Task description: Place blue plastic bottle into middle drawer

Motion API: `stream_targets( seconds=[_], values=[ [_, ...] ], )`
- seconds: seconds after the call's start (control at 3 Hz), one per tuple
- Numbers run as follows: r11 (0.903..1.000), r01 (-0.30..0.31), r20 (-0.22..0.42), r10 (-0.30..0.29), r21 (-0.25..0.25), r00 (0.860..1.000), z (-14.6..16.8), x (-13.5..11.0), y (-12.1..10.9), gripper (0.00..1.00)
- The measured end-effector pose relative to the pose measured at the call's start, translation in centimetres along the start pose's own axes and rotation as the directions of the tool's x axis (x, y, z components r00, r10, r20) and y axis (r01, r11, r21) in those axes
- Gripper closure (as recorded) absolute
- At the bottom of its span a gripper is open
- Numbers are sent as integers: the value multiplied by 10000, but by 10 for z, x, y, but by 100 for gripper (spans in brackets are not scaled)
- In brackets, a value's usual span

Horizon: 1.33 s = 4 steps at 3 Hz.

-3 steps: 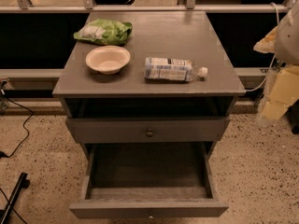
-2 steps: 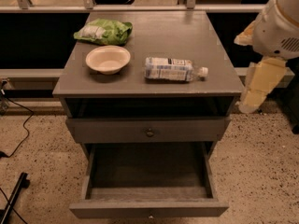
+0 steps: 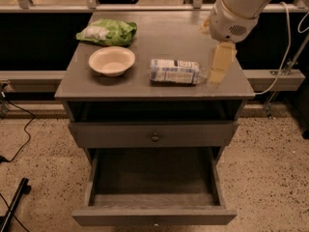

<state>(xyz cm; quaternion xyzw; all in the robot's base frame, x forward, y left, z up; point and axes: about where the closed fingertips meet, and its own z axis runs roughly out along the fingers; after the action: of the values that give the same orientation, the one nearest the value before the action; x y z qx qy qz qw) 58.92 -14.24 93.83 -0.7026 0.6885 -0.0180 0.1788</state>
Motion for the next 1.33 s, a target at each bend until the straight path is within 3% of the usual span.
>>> stream_targets(
  seconds=[0.33, 0.67, 1.33],
  values=[
    [9975, 262, 264, -245, -661, 9994, 43, -14, -35, 0],
    [9900, 212, 456, -150, -1398, 9988, 85, -15, -53, 0],
    [9748, 48, 962, 171, -2232, 9952, 135, -15, -62, 42]
  ],
)
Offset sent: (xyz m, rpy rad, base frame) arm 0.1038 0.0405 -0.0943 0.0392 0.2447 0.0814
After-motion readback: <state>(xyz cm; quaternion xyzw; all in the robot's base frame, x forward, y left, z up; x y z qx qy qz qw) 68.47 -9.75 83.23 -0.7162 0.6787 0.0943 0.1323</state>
